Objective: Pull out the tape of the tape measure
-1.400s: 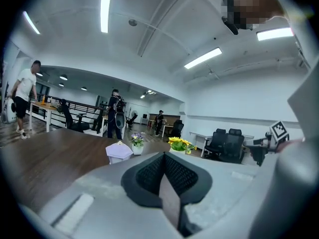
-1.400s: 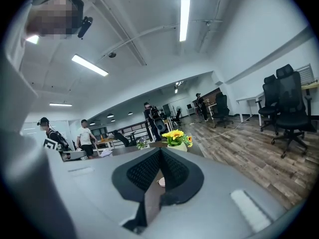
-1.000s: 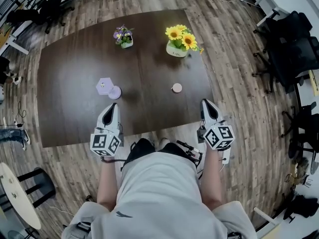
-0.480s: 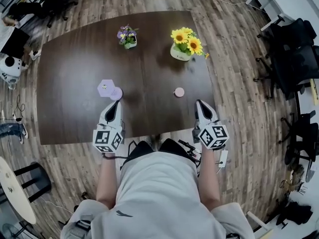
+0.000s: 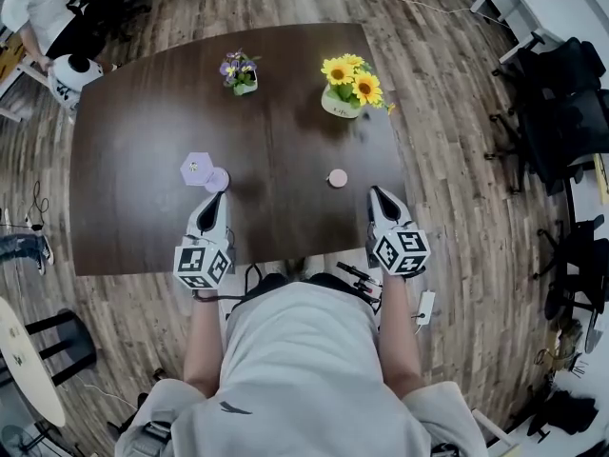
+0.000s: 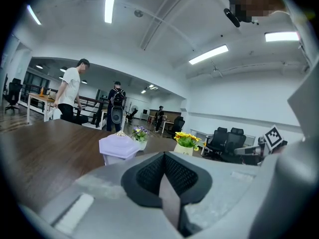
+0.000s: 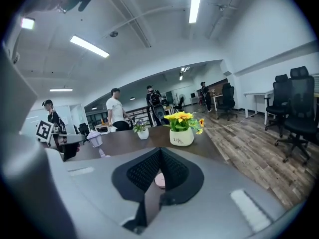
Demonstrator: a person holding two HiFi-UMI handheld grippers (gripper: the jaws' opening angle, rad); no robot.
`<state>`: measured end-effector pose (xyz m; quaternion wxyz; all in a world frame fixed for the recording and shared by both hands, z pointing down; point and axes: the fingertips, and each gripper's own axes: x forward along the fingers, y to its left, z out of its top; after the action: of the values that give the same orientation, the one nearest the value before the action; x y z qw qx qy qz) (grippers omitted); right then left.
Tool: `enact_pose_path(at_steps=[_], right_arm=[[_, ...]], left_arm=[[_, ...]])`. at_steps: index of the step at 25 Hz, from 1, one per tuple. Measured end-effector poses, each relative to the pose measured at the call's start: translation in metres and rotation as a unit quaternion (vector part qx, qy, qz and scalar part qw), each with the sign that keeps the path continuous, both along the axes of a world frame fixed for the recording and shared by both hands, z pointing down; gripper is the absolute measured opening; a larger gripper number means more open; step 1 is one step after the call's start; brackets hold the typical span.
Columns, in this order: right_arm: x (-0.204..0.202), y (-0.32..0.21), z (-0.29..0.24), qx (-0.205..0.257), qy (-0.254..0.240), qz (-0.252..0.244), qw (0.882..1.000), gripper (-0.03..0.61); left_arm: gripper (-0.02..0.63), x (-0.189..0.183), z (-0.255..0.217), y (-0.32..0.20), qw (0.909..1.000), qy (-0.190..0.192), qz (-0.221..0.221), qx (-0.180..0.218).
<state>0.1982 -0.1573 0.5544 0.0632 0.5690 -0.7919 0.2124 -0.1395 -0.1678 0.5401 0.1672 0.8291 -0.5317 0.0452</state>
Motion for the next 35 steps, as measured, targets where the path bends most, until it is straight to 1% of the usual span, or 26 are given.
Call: enact_pose_path(at_steps=[4,8,10,12,15,17,20,26,28,30,33,35], right_arm=[[0.000,-0.006,0.027,-0.038,0.046,-0.013,0.998,0.003],[-0.011,-0.018,0.058,-0.069,0.102,-0.060,0.991,0.109],[-0.021,-0.025,0.076,-0.086,0.133,-0.096,0.983,0.134],[-0.032,-0.032,0.098,-0.106,0.160,-0.132,0.972,0.163],[-0.042,-0.040,0.132,-0.145,0.183,-0.167,0.958,0.212],[-0.045,-0.044,0.148,-0.169,0.186,-0.173,0.952,0.247],[-0.050,-0.045,0.163,-0.189,0.189,-0.184,0.946,0.259],[-0.055,-0.051,0.166,-0.188,0.190,-0.208,0.941,0.259],[-0.057,-0.053,0.167,-0.186,0.192,-0.215,0.940,0.250],[-0.058,-0.055,0.167,-0.184,0.187,-0.215,0.941,0.210],[-0.059,-0.054,0.162,-0.184,0.161,-0.209,0.947,0.215],[-0.064,-0.050,0.150,-0.170,0.131,-0.206,0.955,0.215]], left_arm=[[0.006,0.003,0.004,0.001,1.0000,-0.005,0.000,-0.002],[0.006,0.008,0.006,0.005,0.9999,-0.008,0.003,-0.006],[0.006,0.007,0.007,0.005,0.9999,-0.009,0.003,-0.007],[0.006,0.005,0.008,0.005,0.9999,-0.011,0.001,-0.007],[0.006,0.001,0.008,0.007,0.9999,-0.014,-0.002,-0.008],[0.006,-0.003,0.008,0.007,0.9998,-0.015,-0.004,-0.009],[0.006,-0.009,0.009,0.010,0.9997,-0.017,-0.010,-0.012],[0.006,-0.018,0.012,0.014,0.9996,-0.018,-0.016,-0.014],[0.006,-0.018,0.012,0.015,0.9996,-0.019,-0.016,-0.015],[0.006,-0.018,0.011,0.015,0.9996,-0.019,-0.015,-0.015],[0.006,-0.016,0.008,0.017,0.9997,-0.016,-0.014,-0.013],[0.006,-0.010,0.006,0.016,0.9998,-0.014,-0.008,-0.010]])
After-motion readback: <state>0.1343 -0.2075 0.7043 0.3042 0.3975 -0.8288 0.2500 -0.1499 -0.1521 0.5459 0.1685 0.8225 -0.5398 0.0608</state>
